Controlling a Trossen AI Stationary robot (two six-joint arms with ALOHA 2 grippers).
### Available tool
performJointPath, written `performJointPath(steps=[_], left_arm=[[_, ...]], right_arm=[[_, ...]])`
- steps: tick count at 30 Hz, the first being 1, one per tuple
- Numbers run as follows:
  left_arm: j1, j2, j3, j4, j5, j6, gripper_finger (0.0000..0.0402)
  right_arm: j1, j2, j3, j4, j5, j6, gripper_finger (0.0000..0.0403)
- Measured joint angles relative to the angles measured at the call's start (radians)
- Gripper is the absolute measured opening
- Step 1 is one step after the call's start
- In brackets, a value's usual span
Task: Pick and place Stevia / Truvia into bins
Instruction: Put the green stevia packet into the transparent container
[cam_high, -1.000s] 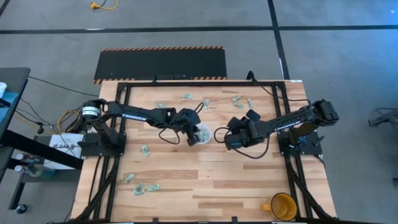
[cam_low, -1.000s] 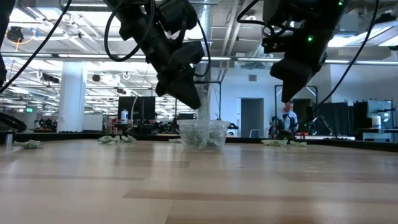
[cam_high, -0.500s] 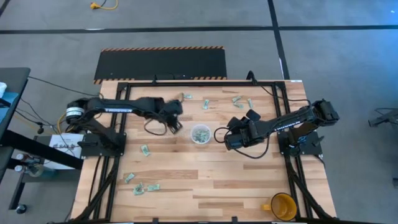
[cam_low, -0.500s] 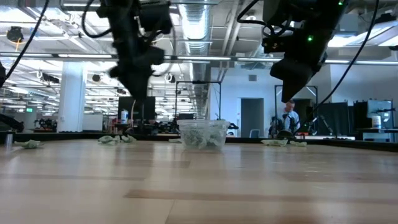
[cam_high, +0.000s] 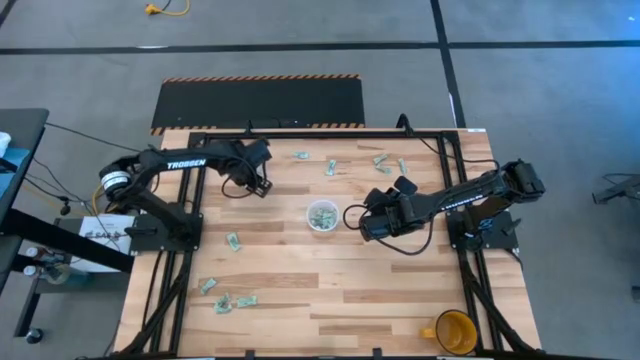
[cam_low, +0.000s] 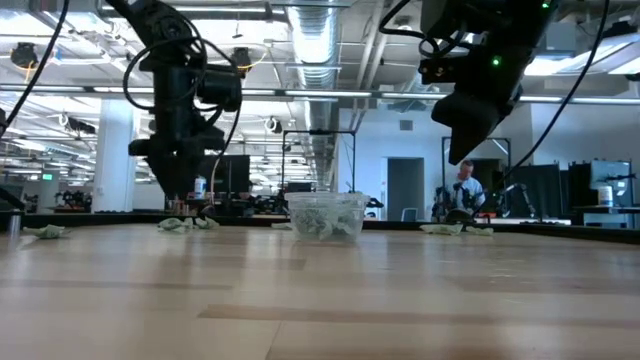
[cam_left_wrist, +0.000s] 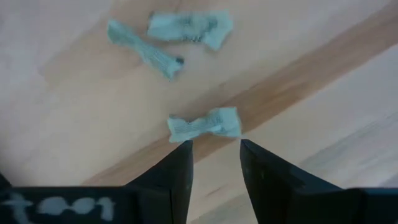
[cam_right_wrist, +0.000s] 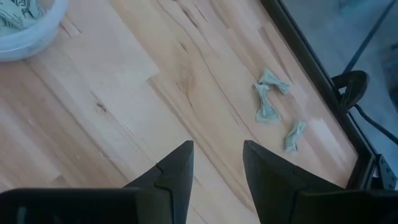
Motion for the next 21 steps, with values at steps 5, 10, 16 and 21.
performJointPath(steps=[5, 10, 16, 21], left_arm=[[0.036, 0.0, -0.013, 0.006, -0.005, 0.011, 0.0156], [0.015, 0.0, -0.013, 0.02, -0.003, 0.193, 0.0191], [-0.019, 0.0, -0.013, 0.035, -0.003, 0.396, 0.0207], [-0.001, 0.002, -0.013, 0.06, -0.001, 0.399, 0.0207]], right_arm=[[0.0, 0.0, 0.0, 0.002, 0.0, -0.002, 0.0134], [0.0, 0.0, 0.0, 0.002, 0.0, -0.003, 0.0134], [0.0, 0.0, 0.0, 0.003, 0.0, -0.003, 0.0134], [0.0, 0.0, 0.0, 0.004, 0.001, -0.003, 0.0134]])
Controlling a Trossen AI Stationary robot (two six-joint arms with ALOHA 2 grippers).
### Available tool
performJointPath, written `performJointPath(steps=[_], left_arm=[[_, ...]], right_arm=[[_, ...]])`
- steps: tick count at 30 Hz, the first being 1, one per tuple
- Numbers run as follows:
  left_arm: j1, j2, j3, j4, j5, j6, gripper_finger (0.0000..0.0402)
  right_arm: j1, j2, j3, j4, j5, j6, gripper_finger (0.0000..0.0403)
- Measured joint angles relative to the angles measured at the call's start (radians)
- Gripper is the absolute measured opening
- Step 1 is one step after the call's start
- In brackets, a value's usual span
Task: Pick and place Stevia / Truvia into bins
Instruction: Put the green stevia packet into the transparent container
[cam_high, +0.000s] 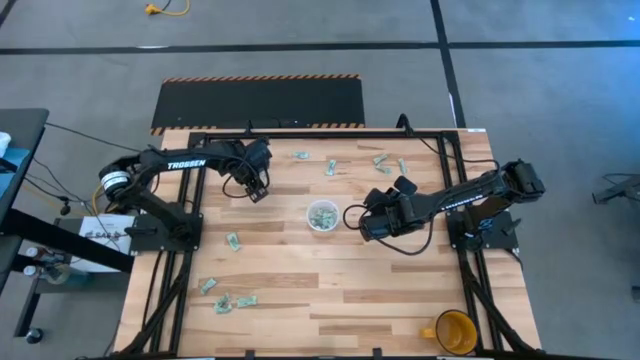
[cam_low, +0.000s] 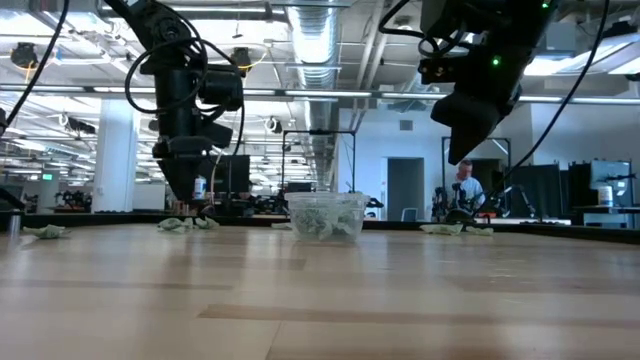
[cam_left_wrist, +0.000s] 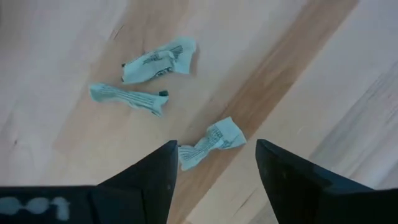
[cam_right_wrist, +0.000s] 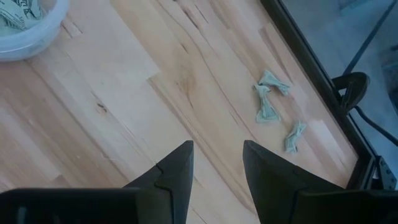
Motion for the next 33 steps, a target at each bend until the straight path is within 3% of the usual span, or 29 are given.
performJointPath(steps=[10, 18, 23, 33], left_arm=[[0.006, 0.181, 0.002, -0.018, -0.004, 0.077, 0.0207], [0.013, 0.211, 0.009, -0.024, -0.012, 0.105, 0.0189], [0.009, 0.214, 0.027, -0.035, -0.012, 0.125, 0.0142], [0.009, 0.218, 0.041, -0.056, -0.047, 0.117, 0.0008]], right_arm=[[0.0, 0.0, 0.0, 0.011, 0.001, -0.007, 0.0134], [0.0, 0.0, 0.0, 0.013, 0.0, -0.008, 0.0134], [0.0, 0.0, 0.0, 0.013, 0.001, -0.008, 0.0134], [0.0, 0.0, 0.0, 0.017, 0.0, -0.008, 0.0134]])
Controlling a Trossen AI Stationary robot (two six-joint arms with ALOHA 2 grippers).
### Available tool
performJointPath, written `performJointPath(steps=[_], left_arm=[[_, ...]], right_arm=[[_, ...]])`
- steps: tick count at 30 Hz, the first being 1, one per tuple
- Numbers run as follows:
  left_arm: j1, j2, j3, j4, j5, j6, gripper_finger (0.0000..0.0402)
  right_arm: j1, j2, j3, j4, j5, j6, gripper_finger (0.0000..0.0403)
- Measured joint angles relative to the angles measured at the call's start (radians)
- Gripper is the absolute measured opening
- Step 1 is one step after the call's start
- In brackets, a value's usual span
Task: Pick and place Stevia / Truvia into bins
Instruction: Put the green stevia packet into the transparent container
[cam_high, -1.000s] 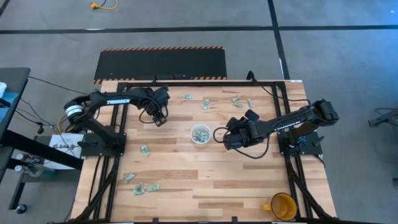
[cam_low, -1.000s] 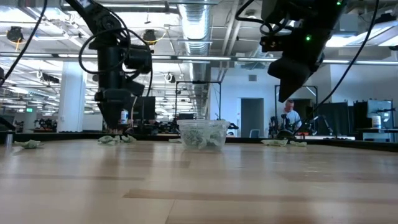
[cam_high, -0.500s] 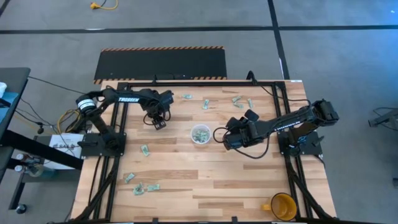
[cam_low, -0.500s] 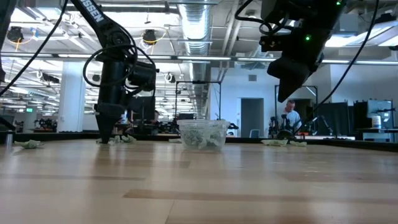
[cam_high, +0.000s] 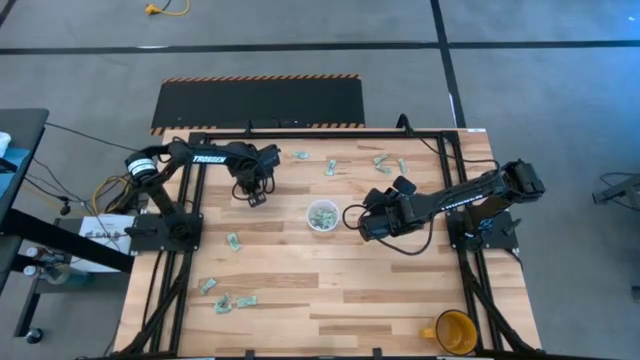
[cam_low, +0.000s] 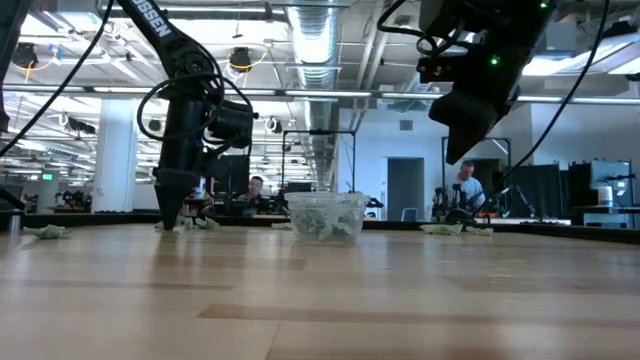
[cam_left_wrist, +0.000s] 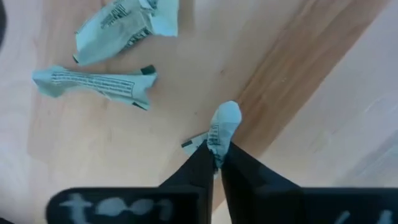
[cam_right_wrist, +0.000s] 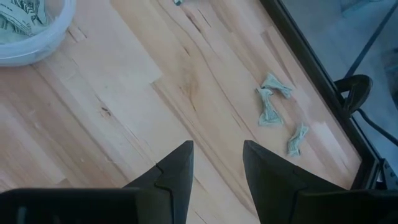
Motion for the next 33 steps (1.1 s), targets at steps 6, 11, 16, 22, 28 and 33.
performJointPath(steps=[6, 11, 16, 22, 28, 33], left_arm=[[-0.022, -0.016, 0.0, -0.014, 0.021, -0.018, 0.0005], [-0.064, -0.086, 0.03, -0.013, 0.05, -0.041, 0.0003], [-0.135, -0.18, 0.097, 0.054, 0.114, -0.086, 0.0002], [-0.272, -0.225, 0.114, 0.408, 0.318, -0.16, 0.0002], [-0.403, -0.158, 0.114, 0.577, 0.288, -0.16, 0.0002], [-0.444, -0.055, 0.114, 0.65, 0.287, -0.161, 0.0002]], right_arm=[[0.0, 0.0, 0.0, 0.0, 0.0, 0.0, 0.0134], [0.0, 0.0, 0.0, 0.0, 0.0, 0.0, 0.0134], [0.0, 0.0, 0.0, 0.0, 0.0, 0.0, 0.0134], [0.0, 0.0, 0.0, 0.003, 0.0, 0.0, 0.0134], [0.0, 0.0, 0.0, 0.003, 0.0, 0.0, 0.0134], [0.0, 0.0, 0.0, 0.002, 0.0, 0.0, 0.0134]])
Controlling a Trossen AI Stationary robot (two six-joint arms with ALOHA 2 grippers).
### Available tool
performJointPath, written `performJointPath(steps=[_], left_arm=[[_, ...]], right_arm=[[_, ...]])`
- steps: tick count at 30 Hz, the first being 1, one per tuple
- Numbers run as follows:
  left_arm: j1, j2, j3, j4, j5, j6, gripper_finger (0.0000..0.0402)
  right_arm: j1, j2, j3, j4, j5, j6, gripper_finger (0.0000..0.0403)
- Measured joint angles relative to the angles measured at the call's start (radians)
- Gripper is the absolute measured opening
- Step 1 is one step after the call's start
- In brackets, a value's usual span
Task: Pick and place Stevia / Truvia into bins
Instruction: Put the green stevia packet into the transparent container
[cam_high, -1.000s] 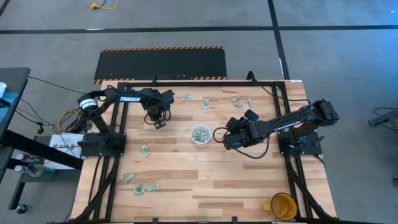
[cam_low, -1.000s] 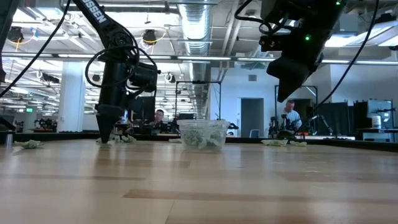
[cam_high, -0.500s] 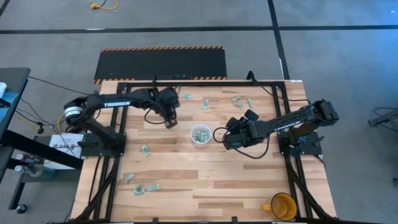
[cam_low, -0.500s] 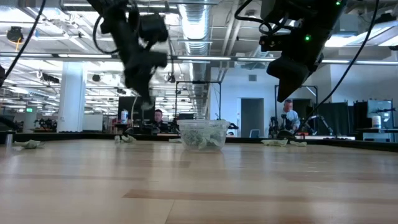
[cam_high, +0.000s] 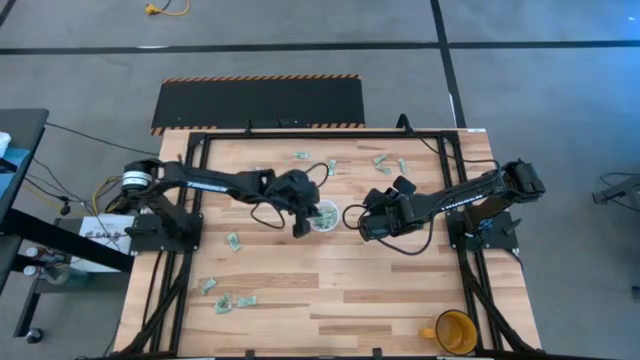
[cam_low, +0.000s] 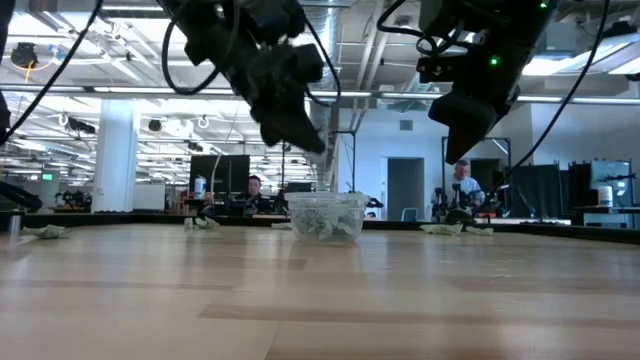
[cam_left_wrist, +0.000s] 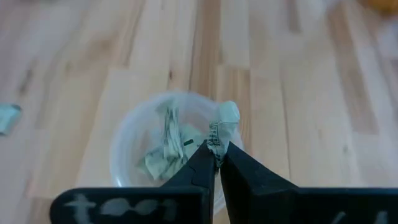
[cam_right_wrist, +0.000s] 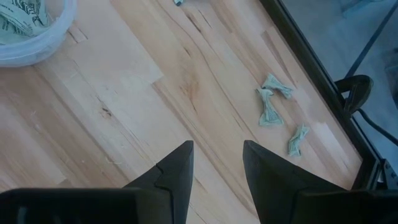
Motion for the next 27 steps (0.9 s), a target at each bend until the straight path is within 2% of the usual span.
performJointPath(steps=[14, 22, 27], left_arm=[[0.0, 0.033, 0.0, 0.003, -0.008, -0.014, 0.0024], [0.006, 0.033, 0.0, -0.011, -0.033, 0.0, 0.0092], [0.025, 0.021, 0.022, -0.102, -0.007, -0.016, 0.0134]], right_arm=[[0.0, 0.0, 0.0, 0.0, 0.0, 0.0, 0.0134], [0.0, 0.0, 0.0, 0.0, 0.0, 0.0, 0.0134], [0.0, 0.0, 0.0, 0.0, 0.0, 0.0, 0.0134]])
